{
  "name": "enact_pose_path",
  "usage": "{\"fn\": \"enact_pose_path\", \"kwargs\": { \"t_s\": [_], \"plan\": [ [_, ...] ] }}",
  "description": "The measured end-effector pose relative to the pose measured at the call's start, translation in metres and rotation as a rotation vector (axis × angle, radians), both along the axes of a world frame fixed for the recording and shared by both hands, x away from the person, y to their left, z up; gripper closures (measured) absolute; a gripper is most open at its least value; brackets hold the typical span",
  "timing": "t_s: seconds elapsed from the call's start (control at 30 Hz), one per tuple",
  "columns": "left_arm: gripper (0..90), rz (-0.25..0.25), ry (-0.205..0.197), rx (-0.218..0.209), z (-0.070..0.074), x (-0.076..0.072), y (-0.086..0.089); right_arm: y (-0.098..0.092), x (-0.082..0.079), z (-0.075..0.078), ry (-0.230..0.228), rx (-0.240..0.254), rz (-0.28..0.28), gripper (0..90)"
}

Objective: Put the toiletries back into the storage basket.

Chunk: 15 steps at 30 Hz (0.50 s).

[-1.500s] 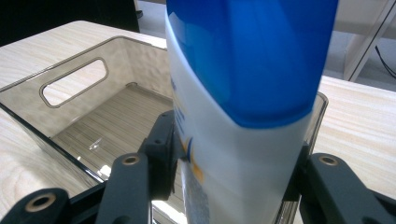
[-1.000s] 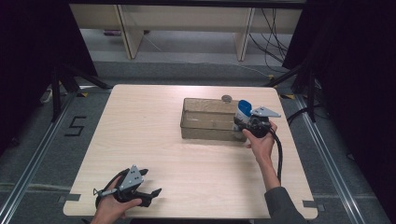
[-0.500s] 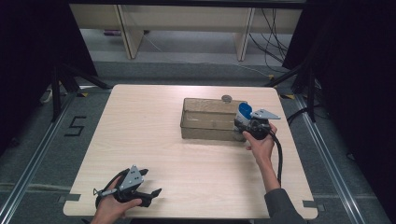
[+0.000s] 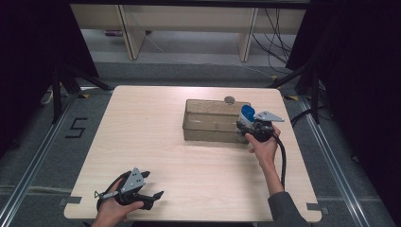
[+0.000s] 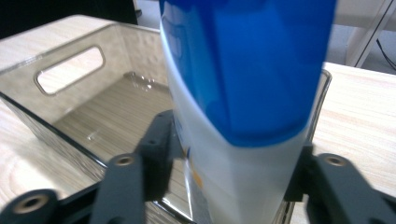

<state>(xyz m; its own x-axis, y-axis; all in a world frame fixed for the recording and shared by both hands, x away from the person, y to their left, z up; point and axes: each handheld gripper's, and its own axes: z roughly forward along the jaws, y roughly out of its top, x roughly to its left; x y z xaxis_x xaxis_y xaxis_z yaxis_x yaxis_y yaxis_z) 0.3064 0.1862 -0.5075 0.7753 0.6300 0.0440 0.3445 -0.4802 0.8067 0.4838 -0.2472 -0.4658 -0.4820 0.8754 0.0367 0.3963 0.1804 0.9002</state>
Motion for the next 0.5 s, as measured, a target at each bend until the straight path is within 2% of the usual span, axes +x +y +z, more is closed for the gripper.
{"fn": "enact_pose_path", "kwargs": {
  "t_s": [0.07,0.1,0.13,0.17,0.2,0.23,0.27,0.33,0.4,0.43,0.47,0.5],
  "plan": [
    [15.0,-0.001,0.002,0.002,0.000,0.000,0.000,0.001,-0.004,0.005,0.000,0.036,-0.015,39.6],
    [15.0,-0.001,0.002,0.002,0.000,0.000,0.000,0.001,-0.004,0.005,0.000,0.036,-0.015,39.6],
    [15.0,0.000,0.002,0.009,0.001,0.000,0.001,-0.001,-0.005,0.008,-0.022,0.015,-0.011,38.6],
    [15.0,0.003,0.001,0.005,0.001,0.000,0.000,0.000,-0.010,0.011,-0.008,0.035,-0.029,36.1],
    [15.0,0.005,0.002,0.003,0.000,0.000,0.000,-0.003,-0.012,0.015,-0.030,0.049,-0.015,31.9],
    [15.0,0.006,0.003,-0.010,0.000,0.000,0.000,-0.003,-0.012,0.015,-0.030,0.049,-0.015,31.9],
    [15.0,0.005,-0.001,-0.003,0.000,0.000,0.000,-0.004,-0.014,0.017,-0.005,0.065,-0.022,28.7],
    [15.0,-0.002,0.004,0.001,0.001,0.000,0.000,-0.004,-0.016,0.018,0.000,0.083,-0.027,28.6],
    [15.0,0.016,-0.004,-0.040,-0.001,-0.001,-0.002,-0.007,-0.017,0.020,-0.009,0.065,-0.015,27.6],
    [15.0,0.013,-0.008,-0.025,0.000,0.000,-0.001,-0.005,-0.019,0.020,0.012,0.099,-0.029,26.7],
    [15.0,0.014,-0.007,-0.028,-0.001,-0.001,-0.001,-0.005,-0.019,0.020,0.012,0.099,-0.029,26.7],
    [15.0,0.008,0.004,-0.019,0.000,-0.001,0.000,-0.008,-0.018,0.019,-0.014,0.073,-0.017,26.6]
  ]
}}
